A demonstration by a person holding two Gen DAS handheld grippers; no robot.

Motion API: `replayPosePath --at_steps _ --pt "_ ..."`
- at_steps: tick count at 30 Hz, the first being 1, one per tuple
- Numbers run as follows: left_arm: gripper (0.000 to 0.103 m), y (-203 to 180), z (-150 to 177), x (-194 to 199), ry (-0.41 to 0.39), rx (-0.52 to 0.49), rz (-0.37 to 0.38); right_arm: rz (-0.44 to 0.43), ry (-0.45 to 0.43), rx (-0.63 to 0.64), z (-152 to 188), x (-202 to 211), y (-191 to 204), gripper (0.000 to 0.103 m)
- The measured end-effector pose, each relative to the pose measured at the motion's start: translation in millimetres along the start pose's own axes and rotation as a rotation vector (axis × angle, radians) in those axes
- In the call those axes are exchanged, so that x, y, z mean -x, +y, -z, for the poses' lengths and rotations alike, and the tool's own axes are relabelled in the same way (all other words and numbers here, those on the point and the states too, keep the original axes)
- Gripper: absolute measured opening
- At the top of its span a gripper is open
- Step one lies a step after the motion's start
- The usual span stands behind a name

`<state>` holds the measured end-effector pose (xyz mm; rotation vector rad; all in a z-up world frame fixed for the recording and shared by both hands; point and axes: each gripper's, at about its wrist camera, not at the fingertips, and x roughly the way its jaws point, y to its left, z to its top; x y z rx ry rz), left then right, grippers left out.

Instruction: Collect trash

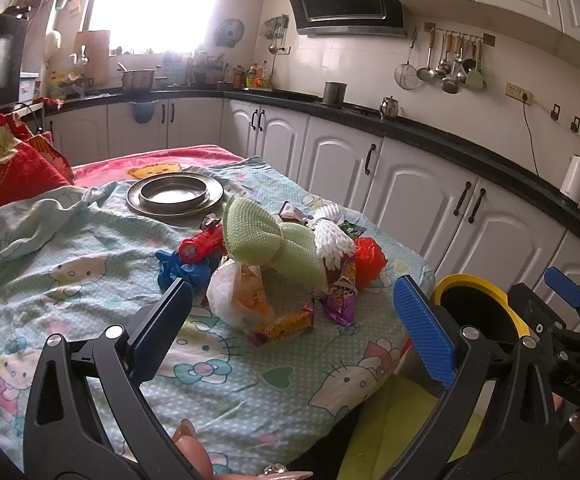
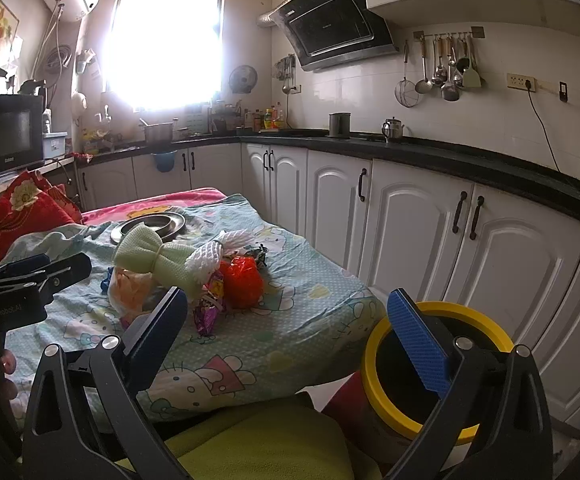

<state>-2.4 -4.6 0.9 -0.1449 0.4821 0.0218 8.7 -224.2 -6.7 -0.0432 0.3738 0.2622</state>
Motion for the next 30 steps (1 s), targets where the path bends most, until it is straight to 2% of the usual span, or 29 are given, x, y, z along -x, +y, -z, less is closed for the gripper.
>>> replayPosePath --at_steps 30 --pt "0.092 -1.4 1.5 1.7 0.003 0.005 0.001 -0.002 0.008 -0.001 2.5 -3.1 -0.9 0.097"
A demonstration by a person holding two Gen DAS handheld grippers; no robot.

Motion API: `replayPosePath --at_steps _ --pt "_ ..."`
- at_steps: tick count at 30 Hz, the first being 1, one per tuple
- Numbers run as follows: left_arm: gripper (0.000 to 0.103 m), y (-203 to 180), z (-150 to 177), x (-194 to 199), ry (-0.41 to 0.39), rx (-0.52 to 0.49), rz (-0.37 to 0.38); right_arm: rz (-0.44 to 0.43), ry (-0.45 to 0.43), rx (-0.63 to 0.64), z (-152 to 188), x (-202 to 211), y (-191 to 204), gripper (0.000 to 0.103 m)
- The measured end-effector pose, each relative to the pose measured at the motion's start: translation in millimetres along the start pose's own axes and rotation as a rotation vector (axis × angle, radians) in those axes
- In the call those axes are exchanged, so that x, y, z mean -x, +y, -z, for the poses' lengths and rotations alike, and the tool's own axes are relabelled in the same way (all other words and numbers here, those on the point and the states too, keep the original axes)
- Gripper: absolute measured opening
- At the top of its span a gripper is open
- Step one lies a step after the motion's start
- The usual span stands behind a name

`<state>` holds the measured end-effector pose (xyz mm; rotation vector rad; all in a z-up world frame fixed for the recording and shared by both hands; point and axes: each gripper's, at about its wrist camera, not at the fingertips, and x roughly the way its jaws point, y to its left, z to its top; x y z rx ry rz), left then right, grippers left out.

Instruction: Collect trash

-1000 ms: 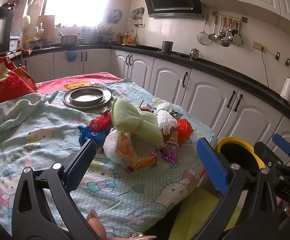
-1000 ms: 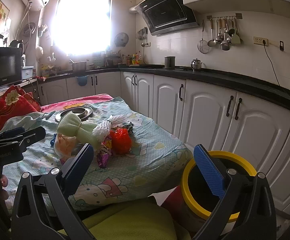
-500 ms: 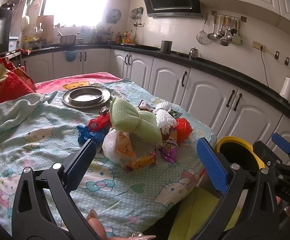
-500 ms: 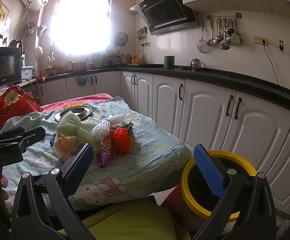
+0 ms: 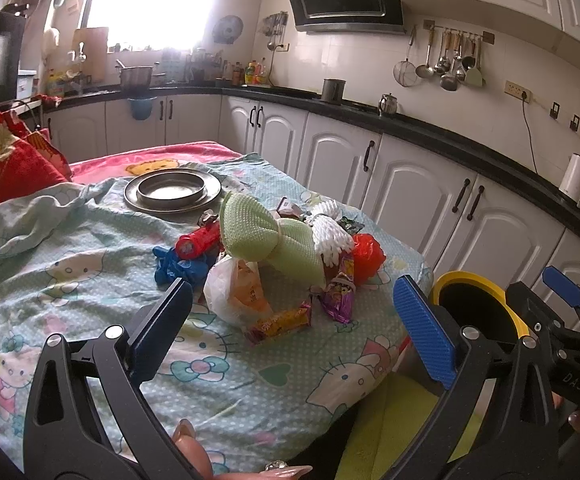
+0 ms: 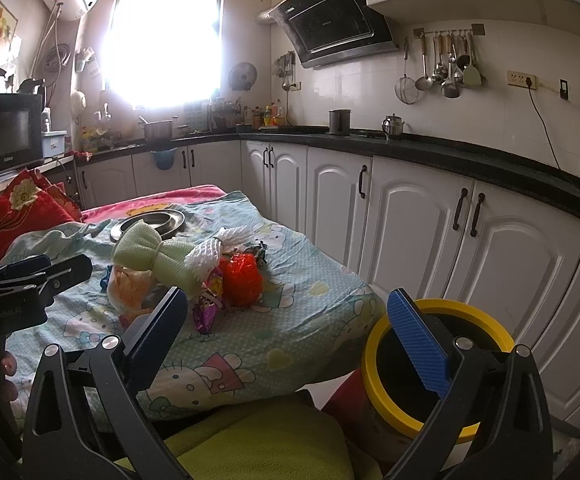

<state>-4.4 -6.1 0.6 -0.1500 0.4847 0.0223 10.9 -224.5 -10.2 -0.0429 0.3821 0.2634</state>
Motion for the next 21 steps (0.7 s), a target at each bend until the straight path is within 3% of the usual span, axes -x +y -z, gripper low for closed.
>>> replayPosePath --at_steps 7,21 --pt "0.092 2 3 -1 0.006 0.018 -0.004 -0.026 0.018 0.014 5 -3 2 0.097" --pt "0.092 44 -6 -6 0.007 0.111 -0.036 -0.201 0.093 0.147 -2 -29 45 0.097"
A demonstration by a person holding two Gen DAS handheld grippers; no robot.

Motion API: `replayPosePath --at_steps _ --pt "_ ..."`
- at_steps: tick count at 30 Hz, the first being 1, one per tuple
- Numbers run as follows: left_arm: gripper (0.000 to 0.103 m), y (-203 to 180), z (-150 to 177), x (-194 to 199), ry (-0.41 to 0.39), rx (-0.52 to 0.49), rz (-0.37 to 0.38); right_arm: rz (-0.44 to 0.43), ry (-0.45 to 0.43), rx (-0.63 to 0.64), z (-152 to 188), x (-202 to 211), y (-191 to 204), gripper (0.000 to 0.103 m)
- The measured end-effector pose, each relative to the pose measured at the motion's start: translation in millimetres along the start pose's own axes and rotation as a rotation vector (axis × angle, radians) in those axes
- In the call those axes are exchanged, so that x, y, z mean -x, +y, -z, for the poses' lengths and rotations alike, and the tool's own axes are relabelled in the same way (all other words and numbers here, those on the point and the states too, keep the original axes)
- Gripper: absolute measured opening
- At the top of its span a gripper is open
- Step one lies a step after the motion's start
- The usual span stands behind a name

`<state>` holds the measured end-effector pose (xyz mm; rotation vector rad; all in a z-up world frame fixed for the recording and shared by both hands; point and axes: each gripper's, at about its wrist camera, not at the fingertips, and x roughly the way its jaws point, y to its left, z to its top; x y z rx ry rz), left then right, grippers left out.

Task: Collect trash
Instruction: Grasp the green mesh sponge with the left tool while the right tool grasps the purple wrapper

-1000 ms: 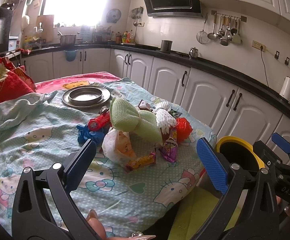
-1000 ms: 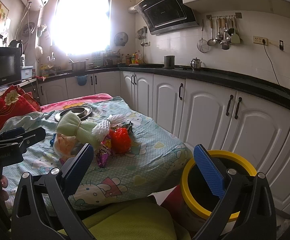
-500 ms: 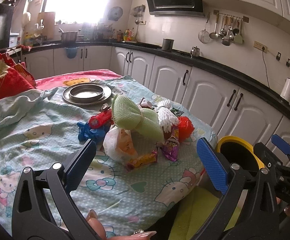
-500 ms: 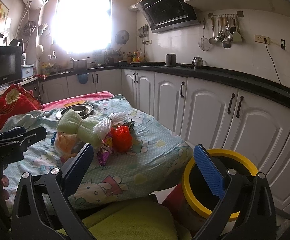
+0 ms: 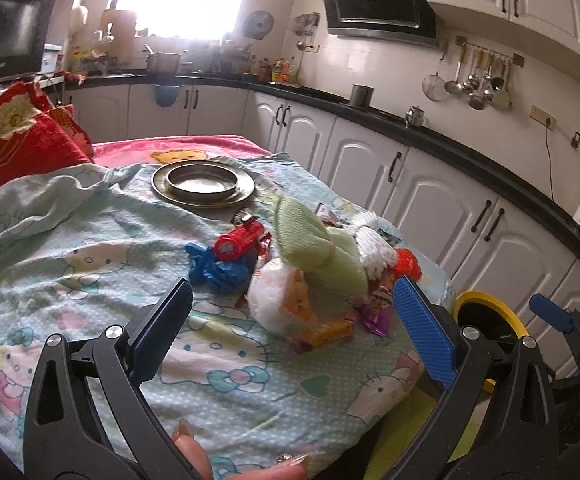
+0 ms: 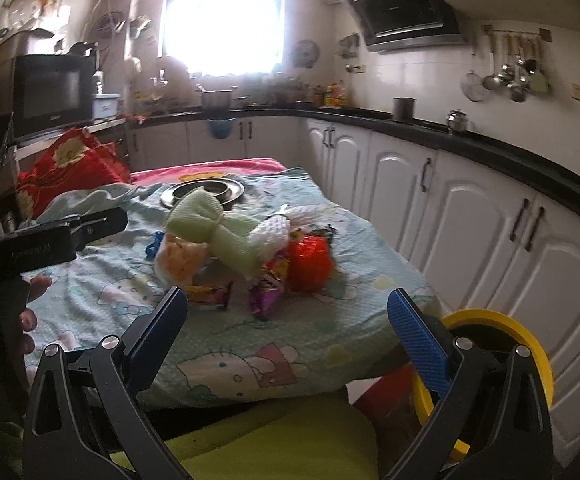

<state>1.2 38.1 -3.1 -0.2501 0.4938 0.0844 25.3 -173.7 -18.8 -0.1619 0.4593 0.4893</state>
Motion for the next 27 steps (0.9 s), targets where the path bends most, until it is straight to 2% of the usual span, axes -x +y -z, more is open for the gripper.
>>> replayPosePath --at_steps 13,16,27 --pt "0.092 28 -29 -24 0.023 0.047 -0.011 -0.047 0.107 -0.020 -7 -54 -3 0.096" --pt "0.092 25 -36 -35 0.034 0.045 0.003 -0.056 0.134 -0.034 -7 -65 -8 0.089" --pt "0.092 23 -51 -95 0.169 0.104 0.087 -0.081 0.230 -0.076 -4 -107 -18 0.076"
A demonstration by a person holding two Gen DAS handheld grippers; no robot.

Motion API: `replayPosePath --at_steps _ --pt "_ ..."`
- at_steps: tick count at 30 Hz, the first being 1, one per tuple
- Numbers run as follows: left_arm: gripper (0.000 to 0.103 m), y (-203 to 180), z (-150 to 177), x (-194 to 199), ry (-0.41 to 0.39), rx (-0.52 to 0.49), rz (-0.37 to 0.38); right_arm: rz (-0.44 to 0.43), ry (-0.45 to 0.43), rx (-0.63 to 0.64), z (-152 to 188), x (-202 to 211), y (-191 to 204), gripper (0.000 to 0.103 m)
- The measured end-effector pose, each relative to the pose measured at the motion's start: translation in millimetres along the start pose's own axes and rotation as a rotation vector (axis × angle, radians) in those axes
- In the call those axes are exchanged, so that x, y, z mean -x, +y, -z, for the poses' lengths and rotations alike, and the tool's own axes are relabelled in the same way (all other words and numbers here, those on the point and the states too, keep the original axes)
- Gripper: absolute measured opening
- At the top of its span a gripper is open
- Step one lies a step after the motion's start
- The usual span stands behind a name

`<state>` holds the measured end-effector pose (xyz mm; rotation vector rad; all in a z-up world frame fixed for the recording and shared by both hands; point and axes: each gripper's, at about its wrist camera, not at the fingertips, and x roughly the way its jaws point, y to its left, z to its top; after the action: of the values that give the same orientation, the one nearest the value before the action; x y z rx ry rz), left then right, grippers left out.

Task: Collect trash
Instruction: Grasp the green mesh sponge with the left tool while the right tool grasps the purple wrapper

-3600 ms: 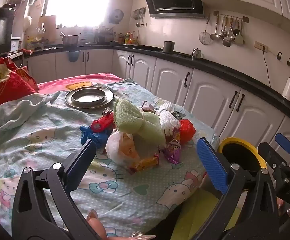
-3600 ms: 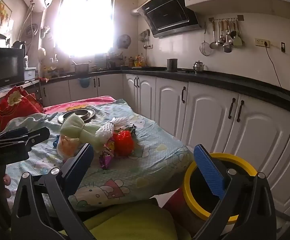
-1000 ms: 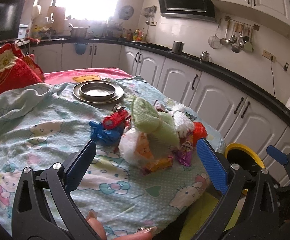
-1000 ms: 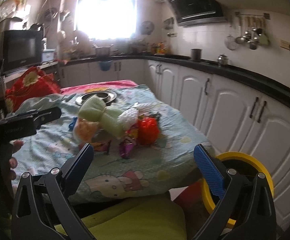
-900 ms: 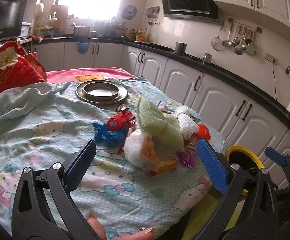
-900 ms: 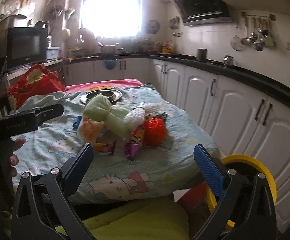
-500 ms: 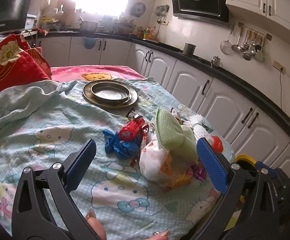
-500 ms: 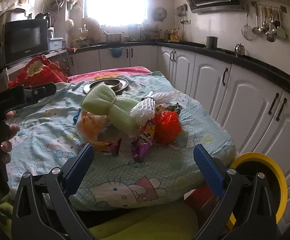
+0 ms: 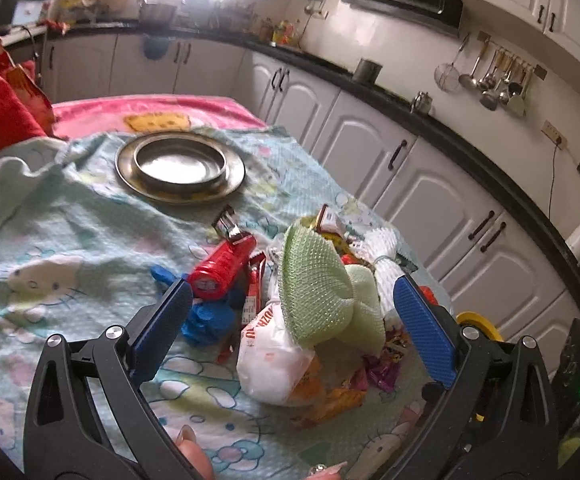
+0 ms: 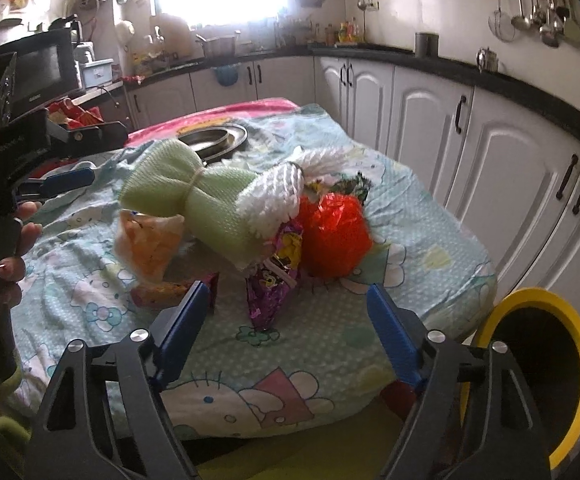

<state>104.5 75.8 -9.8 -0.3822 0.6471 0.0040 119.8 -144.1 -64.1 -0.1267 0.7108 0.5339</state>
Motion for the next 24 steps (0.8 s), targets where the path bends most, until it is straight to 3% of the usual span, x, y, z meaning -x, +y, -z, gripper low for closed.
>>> replayPosePath --at_steps 14,16,24 --pt "0.092 10 -5 -37 0.108 0.062 0.074 -0.067 0.108 -0.030 -5 -53 -4 0.054" --pt "0.091 10 -4 -38 0.112 0.063 0.081 -0.079 0.119 -0.038 -4 -58 -4 0.047" --pt "0.064 6 -3 -38 0.126 0.051 0.115 -0.137 0.158 -0.018 0 -66 1 0.019"
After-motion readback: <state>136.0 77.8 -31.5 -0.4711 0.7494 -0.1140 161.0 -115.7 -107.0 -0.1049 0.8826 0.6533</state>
